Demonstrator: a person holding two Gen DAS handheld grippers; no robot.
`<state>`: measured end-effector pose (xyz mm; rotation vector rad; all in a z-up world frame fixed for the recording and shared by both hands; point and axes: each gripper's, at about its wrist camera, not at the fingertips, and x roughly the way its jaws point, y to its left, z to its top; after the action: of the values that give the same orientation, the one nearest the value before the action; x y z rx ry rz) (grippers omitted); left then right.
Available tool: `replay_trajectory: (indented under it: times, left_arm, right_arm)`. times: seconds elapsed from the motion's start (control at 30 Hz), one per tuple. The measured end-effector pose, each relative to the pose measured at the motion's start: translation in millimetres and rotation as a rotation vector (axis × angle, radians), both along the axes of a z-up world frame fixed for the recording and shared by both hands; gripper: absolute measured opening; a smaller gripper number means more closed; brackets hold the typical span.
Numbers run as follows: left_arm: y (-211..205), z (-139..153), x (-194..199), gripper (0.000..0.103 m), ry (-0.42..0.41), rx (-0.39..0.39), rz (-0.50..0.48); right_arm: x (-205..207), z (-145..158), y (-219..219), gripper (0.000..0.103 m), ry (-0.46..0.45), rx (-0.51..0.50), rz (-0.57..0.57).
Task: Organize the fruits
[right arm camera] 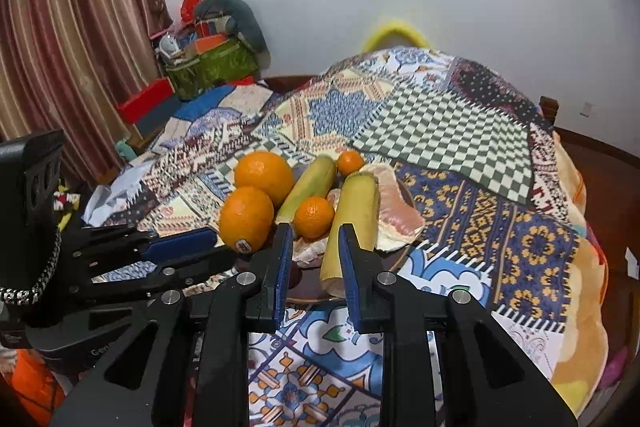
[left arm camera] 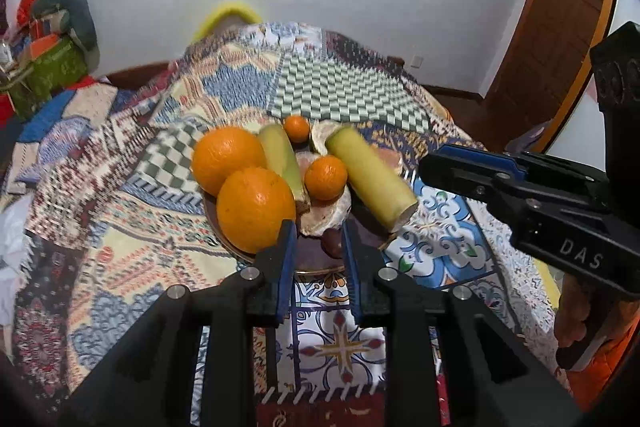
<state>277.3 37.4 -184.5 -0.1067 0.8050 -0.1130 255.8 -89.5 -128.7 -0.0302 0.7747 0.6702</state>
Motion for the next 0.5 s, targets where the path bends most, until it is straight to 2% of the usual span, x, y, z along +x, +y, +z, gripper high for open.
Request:
replay_trajectory:
  times: [0.3,0.5]
  left_arm:
    - [-4,68,-51,0.022,-0.145,0.022,0.029]
    - [-6,119,-95,0.022,-0.274,0.014,0.044]
  right_arm:
    - [-41,59,-21,0.021,-0.122,0.062,-0.046]
    - [-89,108,-38,0.021,-0.246,0.135,-0.067]
